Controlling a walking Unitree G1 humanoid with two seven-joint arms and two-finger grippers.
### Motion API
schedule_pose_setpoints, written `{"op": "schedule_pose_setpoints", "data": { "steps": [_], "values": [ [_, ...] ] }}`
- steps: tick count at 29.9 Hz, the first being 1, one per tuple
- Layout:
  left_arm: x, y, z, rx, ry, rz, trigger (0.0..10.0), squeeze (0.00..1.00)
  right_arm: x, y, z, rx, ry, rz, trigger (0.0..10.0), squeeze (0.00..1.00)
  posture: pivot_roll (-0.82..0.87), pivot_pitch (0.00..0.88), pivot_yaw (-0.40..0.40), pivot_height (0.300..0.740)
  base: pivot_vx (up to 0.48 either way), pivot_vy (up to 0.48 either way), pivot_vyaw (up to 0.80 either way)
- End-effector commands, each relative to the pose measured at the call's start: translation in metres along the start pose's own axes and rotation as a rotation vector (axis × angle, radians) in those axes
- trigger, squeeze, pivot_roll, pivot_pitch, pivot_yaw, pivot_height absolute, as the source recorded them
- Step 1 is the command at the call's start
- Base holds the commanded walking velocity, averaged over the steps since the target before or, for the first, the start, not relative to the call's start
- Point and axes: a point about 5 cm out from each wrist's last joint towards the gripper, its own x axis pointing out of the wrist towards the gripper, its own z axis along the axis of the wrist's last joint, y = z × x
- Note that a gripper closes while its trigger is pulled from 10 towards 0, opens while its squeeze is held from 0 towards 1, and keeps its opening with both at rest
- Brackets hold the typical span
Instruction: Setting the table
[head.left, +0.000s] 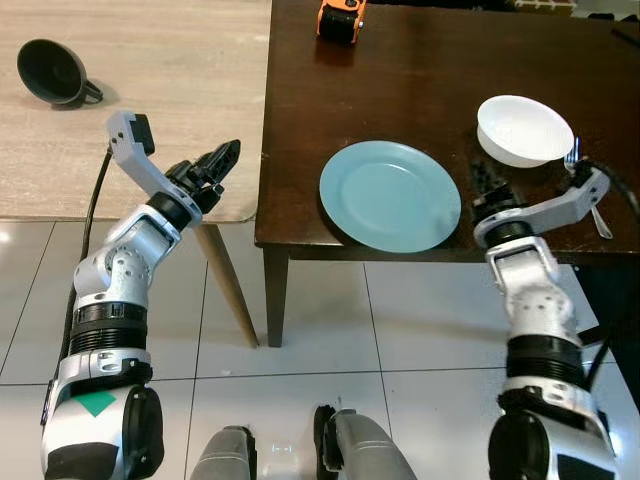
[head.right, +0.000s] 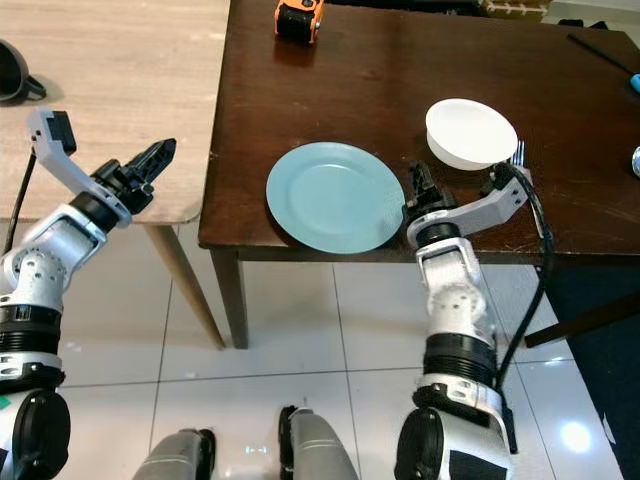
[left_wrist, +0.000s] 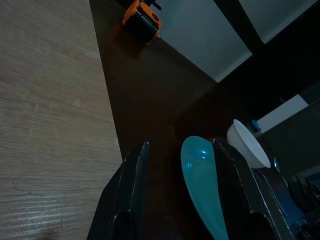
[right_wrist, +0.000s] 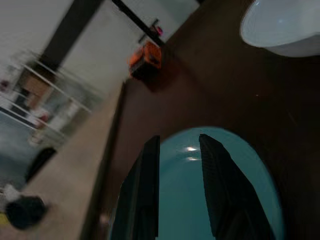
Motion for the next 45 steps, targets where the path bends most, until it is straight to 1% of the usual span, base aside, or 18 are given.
{"op": "schedule_pose_setpoints", "data": {
  "steps": [1, 2, 4, 5, 7, 11, 12, 13, 15, 16, 23, 25, 31, 35, 36, 38, 39, 45],
  "values": [
    [-0.004, 0.002, -0.004, 0.004, 0.019, 0.005, 10.0, 0.0, -0.008, -0.01, -0.006, -0.021, 0.048, -0.046, 10.0, 0.0, 0.03, 0.109, -0.009, 0.74, 0.0, 0.0, 0.0],
    [-0.005, 0.004, -0.005, 0.014, 0.026, 0.01, 10.0, 0.0, -0.022, -0.015, -0.008, -0.037, 0.084, -0.031, 10.0, 0.39, 0.03, 0.109, -0.007, 0.74, 0.0, 0.0, 0.0],
    [-0.006, 0.004, -0.006, 0.016, 0.028, 0.011, 10.0, 0.0, -0.025, -0.016, -0.008, -0.037, 0.089, -0.028, 10.0, 0.39, 0.03, 0.109, -0.007, 0.74, 0.0, 0.0, 0.0],
    [-0.007, 0.004, -0.006, 0.028, 0.028, 0.012, 10.0, 0.0, -0.036, -0.017, -0.009, -0.021, 0.101, -0.012, 10.0, 1.0, 0.03, 0.111, -0.006, 0.74, 0.0, 0.0, 0.0],
    [-0.007, 0.004, -0.006, 0.028, 0.028, 0.012, 10.0, 0.0, -0.036, -0.017, -0.009, -0.021, 0.101, -0.012, 10.0, 1.0, 0.03, 0.111, -0.006, 0.74, 0.0, 0.0, 0.0],
    [-0.011, 0.005, -0.005, 0.066, 0.017, 0.015, 10.0, 0.0, -0.056, -0.012, -0.014, 0.004, 0.152, 0.044, 10.0, 1.0, 0.03, 0.115, -0.004, 0.74, 0.0, 0.0, 0.0],
    [-0.011, 0.005, -0.005, 0.066, 0.017, 0.015, 10.0, 0.0, -0.056, -0.012, -0.014, 0.004, 0.152, 0.044, 10.0, 1.0, 0.03, 0.115, -0.004, 0.74, 0.0, 0.0, 0.0],
    [-0.012, 0.006, -0.006, 0.076, 0.019, 0.017, 10.0, 0.0, -0.065, -0.011, -0.02, 0.022, 0.195, 0.058, 10.0, 1.0, 0.03, 0.118, -0.004, 0.74, 0.0, 0.0, 0.0],
    [-0.013, 0.006, -0.006, 0.079, 0.022, 0.018, 10.0, 0.0, -0.068, -0.01, -0.024, 0.037, 0.217, 0.06, 10.0, 1.0, 0.03, 0.118, -0.004, 0.74, 0.0, 0.0, 0.0],
    [-0.014, 0.006, -0.007, 0.08, 0.025, 0.021, 10.0, 0.0, -0.073, -0.01, -0.031, 0.071, 0.247, 0.058, 10.0, 0.0, 0.03, 0.12, -0.004, 0.74, 0.0, 0.0, 0.0],
    [-0.014, 0.006, -0.007, 0.081, 0.029, 0.023, 10.0, 0.0, -0.079, -0.009, -0.046, 0.205, 0.277, 0.013, 10.0, 0.0, 0.03, 0.127, -0.005, 0.74, 0.0, 0.0, 0.0],
    [-0.014, 0.006, -0.007, 0.08, 0.029, 0.023, 10.0, 0.0, -0.08, -0.009, -0.048, 0.224, 0.281, 0.011, 10.0, 0.0, 0.03, 0.127, -0.005, 0.74, 0.0, 0.0, 0.0],
    [-0.014, 0.006, -0.007, 0.081, 0.026, 0.025, 10.0, 0.0, -0.077, -0.008, -0.057, 0.303, 0.27, -0.018, 10.0, 0.0, 0.03, 0.128, -0.001, 0.74, 0.0, 0.0, 0.0],
    [-0.014, 0.006, -0.007, 0.081, 0.026, 0.026, 10.0, 0.0, -0.073, -0.009, -0.061, 0.327, 0.263, -0.031, 10.0, 0.0, 0.03, 0.128, -0.001, 0.74, 0.0, 0.0, 0.0],
    [-0.013, 0.006, -0.006, 0.081, 0.024, 0.026, 10.0, 0.0, -0.066, -0.009, -0.064, 0.363, 0.249, -0.038, 10.0, 0.0, 0.04, 0.131, 0.0, 0.74, 0.0, 0.0, 0.0],
    [-0.013, 0.006, -0.006, 0.081, 0.024, 0.026, 10.0, 0.0, -0.062, -0.01, -0.066, 0.381, 0.24, -0.041, 10.0, 0.0, 0.04, 0.131, 0.0, 0.74, 0.0, 0.0, 0.0],
    [-0.013, 0.006, -0.005, 0.083, 0.024, 0.026, 10.0, 0.0, -0.056, -0.008, -0.068, 0.413, 0.224, -0.032, 10.0, 0.0, 0.04, 0.131, 0.0, 0.74, 0.0, 0.0, 0.0],
    [-0.013, 0.005, -0.004, 0.086, 0.02, 0.025, 10.0, 0.0, -0.045, 0.004, -0.066, 0.484, 0.207, 0.033, 10.0, 0.0, 0.04, 0.131, -0.001, 0.74, 0.0, 0.0, 0.0]
  ]
}}
